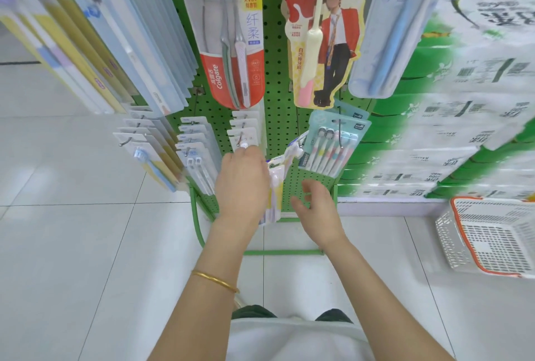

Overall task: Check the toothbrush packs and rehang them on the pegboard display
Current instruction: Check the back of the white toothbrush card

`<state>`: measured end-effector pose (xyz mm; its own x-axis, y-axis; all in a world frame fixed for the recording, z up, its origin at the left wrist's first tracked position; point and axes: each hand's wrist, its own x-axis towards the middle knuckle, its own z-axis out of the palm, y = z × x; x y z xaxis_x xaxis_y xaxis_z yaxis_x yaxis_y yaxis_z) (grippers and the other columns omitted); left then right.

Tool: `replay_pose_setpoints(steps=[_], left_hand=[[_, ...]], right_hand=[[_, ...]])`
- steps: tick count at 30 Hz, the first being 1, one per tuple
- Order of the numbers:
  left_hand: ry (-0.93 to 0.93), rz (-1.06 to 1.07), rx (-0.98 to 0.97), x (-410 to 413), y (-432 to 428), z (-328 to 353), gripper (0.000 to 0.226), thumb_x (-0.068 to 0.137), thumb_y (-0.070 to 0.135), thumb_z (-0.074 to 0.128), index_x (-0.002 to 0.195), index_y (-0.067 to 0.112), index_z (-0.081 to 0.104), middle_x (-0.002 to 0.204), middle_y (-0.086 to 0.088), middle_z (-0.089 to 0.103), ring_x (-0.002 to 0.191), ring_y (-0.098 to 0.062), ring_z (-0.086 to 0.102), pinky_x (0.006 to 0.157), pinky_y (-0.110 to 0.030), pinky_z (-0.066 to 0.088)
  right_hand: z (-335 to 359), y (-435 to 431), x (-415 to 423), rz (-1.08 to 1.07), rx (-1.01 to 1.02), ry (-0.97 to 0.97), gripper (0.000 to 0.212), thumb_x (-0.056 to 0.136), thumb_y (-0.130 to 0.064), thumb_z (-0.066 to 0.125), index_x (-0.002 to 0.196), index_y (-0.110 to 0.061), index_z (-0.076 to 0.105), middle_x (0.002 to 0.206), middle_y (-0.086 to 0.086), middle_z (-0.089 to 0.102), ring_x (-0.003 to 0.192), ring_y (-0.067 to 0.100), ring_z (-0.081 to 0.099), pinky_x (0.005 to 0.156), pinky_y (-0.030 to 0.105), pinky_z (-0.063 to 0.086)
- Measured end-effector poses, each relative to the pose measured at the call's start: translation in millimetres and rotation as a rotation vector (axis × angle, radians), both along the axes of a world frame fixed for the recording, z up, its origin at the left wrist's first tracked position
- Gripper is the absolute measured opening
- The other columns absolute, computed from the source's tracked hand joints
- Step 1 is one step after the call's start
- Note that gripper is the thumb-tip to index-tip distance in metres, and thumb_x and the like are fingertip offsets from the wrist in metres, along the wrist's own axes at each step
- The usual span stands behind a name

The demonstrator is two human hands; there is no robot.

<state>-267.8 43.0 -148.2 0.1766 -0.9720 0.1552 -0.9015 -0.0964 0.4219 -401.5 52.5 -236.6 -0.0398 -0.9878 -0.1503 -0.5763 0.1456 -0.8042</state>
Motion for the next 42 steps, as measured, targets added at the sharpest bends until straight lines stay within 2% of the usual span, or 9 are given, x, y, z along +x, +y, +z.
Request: replay_pose_setpoints(steps=[4,11,15,20,25,29,33,38,42], left_hand=[[0.368,-0.076,0.033,1,4,4,0.013,0.096,0.013,0.047,0.085,0.017,0.051,0.07,0.003,0.053,0.072,-0.022,0.049,0.066,-0.035,0.042],[0.739,-0.07,-0.093,-27,-3,2,0.01,0.097,0.014,0.046,0.095,0.018,0.055,0.072,0.008,0.051,0.06,-0.004,0.045,0.06,-0.024,0.036],[0.666,-0.165,-0.148,-59,8,-1,0.043,0.102,0.023,0.036,0.145,0.02,0.03,0.122,0.016,0.051,0.097,0.0,0.051,0.079,-0.015,0.032],[0.563,-0.253,-0.061,-76,22,-11,0.061,0.102,0.029,0.036,0.152,0.025,0.002,0.155,0.005,0.028,0.128,-0.015,0.041,0.09,-0.024,0.037],[0.383,-0.463,0.037,-81,41,-24,0.052,0.1,0.025,0.042,0.148,0.023,0.021,0.149,0.0,0.036,0.115,-0.028,0.054,0.085,-0.036,0.043],[0.202,-0.621,0.144,-76,48,-32,0.048,0.101,0.028,0.041,0.146,0.025,0.026,0.142,0.001,0.039,0.11,-0.021,0.053,0.085,-0.035,0.042],[0.279,-0.732,0.181,-73,52,-31,0.048,0.101,0.032,0.037,0.148,0.032,0.026,0.14,0.006,0.036,0.12,-0.016,0.047,0.092,-0.038,0.044],[0.109,-0.725,0.256,-74,46,-29,0.083,0.082,0.04,0.065,0.147,0.032,0.016,0.146,0.006,0.027,0.129,-0.016,0.039,0.095,-0.034,0.042],[0.395,-0.669,0.387,-75,45,-22,0.072,0.082,0.015,0.056,0.141,0.029,0.018,0.118,0.009,0.045,0.086,-0.004,0.052,0.069,-0.013,0.038]], right_hand=[[17,7,-8,0.088,-0.005,-0.283,0.027,0.095,-0.02,0.055,0.122,-0.016,0.056,0.113,-0.01,0.058,0.107,0.007,0.053,0.092,0.022,0.039],[36,17,-28,-0.012,-0.079,-0.525,0.018,0.094,-0.009,0.055,0.079,-0.016,0.064,0.073,-0.007,0.058,0.07,0.007,0.05,0.067,0.022,0.041],[48,21,-29,-0.134,-0.141,-0.657,0.018,0.093,-0.01,0.056,0.078,-0.018,0.063,0.073,-0.004,0.058,0.071,0.008,0.051,0.067,0.022,0.042],[59,22,-38,-0.315,-0.125,-0.859,0.021,0.095,-0.006,0.052,0.078,-0.014,0.062,0.076,0.007,0.057,0.073,0.018,0.05,0.072,0.031,0.042],[65,13,-55,-0.506,-0.095,-1.013,0.023,0.096,-0.008,0.05,0.075,-0.013,0.056,0.058,-0.003,0.054,0.055,0.01,0.047,0.058,0.023,0.043],[65,5,-71,-0.682,-0.147,-1.058,0.024,0.097,-0.008,0.05,0.074,-0.014,0.054,0.05,-0.009,0.053,0.049,0.006,0.047,0.053,0.021,0.043],[65,0,-74,-0.808,-0.196,-1.106,0.026,0.097,-0.01,0.049,0.071,-0.015,0.05,0.059,-0.004,0.046,0.051,0.007,0.043,0.054,0.02,0.042],[71,1,-67,-0.834,-0.192,-1.278,0.024,0.098,-0.01,0.048,0.074,-0.015,0.048,0.062,0.0,0.048,0.045,0.005,0.05,0.052,0.021,0.046],[72,0,-68,-0.637,-0.089,-1.345,0.018,0.096,-0.025,0.052,0.083,-0.014,0.051,0.069,0.004,0.053,0.061,0.018,0.054,0.064,0.032,0.044]])
